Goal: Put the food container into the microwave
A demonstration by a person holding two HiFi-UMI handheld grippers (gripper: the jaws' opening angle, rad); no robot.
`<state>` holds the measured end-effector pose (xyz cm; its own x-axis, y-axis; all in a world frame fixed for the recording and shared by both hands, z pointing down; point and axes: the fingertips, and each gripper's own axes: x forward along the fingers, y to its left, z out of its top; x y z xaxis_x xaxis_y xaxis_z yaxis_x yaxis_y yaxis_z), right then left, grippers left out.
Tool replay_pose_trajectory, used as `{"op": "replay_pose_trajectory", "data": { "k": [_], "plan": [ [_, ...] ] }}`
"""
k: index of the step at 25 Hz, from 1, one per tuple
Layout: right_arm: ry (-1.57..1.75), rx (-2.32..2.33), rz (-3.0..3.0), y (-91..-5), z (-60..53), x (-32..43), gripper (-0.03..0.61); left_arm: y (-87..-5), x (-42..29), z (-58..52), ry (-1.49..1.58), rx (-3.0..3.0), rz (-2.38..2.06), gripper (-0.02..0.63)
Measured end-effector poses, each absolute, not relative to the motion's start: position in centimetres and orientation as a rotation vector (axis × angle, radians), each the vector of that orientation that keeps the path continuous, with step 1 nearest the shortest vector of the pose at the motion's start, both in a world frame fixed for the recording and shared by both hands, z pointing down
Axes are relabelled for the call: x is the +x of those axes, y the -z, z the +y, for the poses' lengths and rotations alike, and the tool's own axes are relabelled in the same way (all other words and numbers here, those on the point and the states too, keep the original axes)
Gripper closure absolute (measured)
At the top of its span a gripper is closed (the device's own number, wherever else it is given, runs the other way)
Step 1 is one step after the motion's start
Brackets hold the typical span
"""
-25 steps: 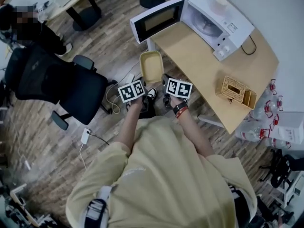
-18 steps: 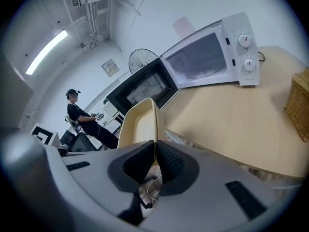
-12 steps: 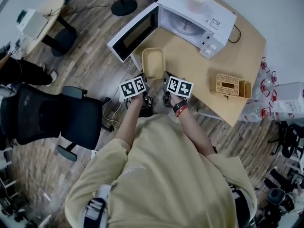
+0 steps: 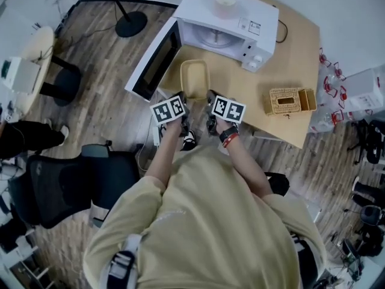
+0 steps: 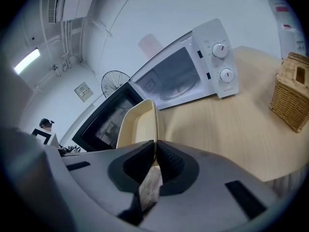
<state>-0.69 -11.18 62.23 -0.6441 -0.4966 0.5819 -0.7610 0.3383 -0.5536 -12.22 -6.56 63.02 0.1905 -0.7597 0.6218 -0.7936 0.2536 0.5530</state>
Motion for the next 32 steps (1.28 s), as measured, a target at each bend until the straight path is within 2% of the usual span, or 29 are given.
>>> {"op": "replay_pose_trajectory", "data": {
  "k": [13, 32],
  "plan": [
    [-1.279, 1.347, -2.244, -62.4, -14.3, -2.2, 0.541, -62.9, -14.4, -11.6, -0.088, 1.631, -1.421, 0.581],
    [-1.404, 1.5, -2.187, -63.6, -20.1, -0.6, 0.541, -63.7, -13.2, -18.8, -0.129, 1.68, -1.355, 0.581]
  ]
}}
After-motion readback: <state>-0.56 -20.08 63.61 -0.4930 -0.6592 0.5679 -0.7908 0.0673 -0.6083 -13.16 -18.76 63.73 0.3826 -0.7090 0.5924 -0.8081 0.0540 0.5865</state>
